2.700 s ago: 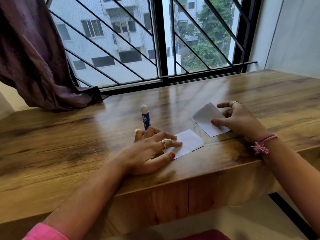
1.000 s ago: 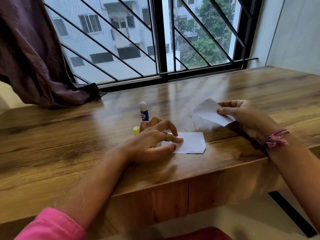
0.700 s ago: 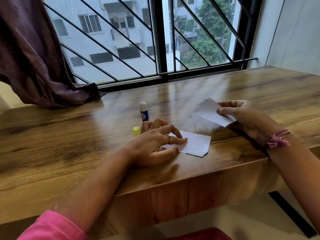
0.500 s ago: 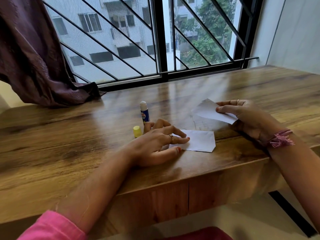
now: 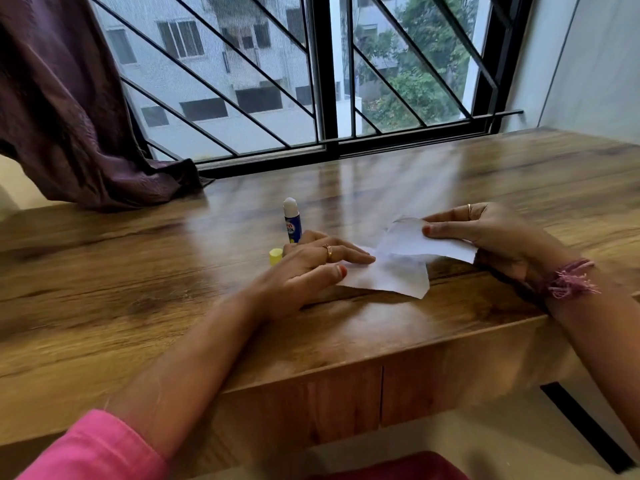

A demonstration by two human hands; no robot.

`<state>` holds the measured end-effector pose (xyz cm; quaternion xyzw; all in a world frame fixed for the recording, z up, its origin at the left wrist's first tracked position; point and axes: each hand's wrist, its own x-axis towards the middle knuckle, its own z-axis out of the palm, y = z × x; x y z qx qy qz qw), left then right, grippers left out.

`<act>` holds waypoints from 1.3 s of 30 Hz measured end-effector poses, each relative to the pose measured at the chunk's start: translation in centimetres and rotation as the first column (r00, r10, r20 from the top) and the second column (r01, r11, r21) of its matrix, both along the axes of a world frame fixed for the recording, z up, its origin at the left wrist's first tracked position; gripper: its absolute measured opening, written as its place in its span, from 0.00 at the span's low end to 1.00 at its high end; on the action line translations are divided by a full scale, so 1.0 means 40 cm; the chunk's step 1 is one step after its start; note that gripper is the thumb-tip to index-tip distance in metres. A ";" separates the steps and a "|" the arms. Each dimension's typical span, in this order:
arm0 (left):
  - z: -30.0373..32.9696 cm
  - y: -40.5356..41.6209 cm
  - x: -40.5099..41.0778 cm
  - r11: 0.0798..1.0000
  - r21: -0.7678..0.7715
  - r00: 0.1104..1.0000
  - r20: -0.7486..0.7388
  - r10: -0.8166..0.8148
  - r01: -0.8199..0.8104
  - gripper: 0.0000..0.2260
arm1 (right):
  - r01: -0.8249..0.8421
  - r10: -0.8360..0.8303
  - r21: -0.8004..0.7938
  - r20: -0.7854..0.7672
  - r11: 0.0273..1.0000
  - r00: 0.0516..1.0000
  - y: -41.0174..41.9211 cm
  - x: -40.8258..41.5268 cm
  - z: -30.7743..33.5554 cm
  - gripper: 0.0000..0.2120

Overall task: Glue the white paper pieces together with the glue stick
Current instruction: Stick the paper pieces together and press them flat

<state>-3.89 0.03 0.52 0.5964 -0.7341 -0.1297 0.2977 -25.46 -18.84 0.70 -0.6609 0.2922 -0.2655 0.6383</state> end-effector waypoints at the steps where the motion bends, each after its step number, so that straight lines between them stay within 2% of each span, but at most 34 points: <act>1: 0.000 -0.001 -0.002 1.000 0.012 1.000 -0.001 -0.009 0.009 0.23 | -0.004 0.004 0.001 0.002 1.000 1.000 0.002 0.000 0.001 0.15; 8: 0.007 -0.004 -0.013 0.995 0.048 0.992 0.081 -0.094 0.091 0.19 | -0.008 0.008 0.014 0.017 1.000 1.000 0.008 0.001 0.005 0.08; 15: 0.015 -0.001 -0.030 0.999 0.036 0.968 0.251 -0.002 -0.007 0.21 | -0.016 0.016 0.000 0.011 1.000 1.000 0.012 -0.001 0.008 0.10; 21: 0.013 0.005 -0.033 1.000 -0.014 0.957 0.289 0.012 -0.008 0.20 | -0.020 0.020 0.002 0.009 1.000 1.000 0.010 0.001 0.004 0.10; 26: 0.014 0.002 -0.025 0.999 -0.016 0.982 0.183 -0.034 0.037 0.20 | -0.037 0.036 0.006 0.027 0.999 0.999 0.009 0.004 0.001 0.12; 29: 0.017 0.001 -0.015 0.999 -0.050 0.995 0.095 -0.006 0.011 0.23 | -0.054 0.054 -0.001 0.042 0.999 0.998 0.015 0.008 0.001 0.14; 32: 0.017 0.003 0.001 0.992 -0.092 0.994 -0.079 0.078 -0.085 0.16 | -0.072 0.073 -0.021 0.045 0.997 0.996 0.021 0.009 0.003 0.19; 34: 0.012 0.005 0.017 0.989 -0.068 0.980 -0.157 0.122 -0.134 0.10 | -0.093 0.094 -0.053 0.009 0.994 0.996 0.024 0.015 0.007 0.20; 39: -0.006 0.007 0.054 0.990 0.025 0.983 -0.111 0.143 -0.141 0.06 | -0.157 0.144 -0.159 -0.089 0.975 0.986 0.028 0.045 0.030 0.25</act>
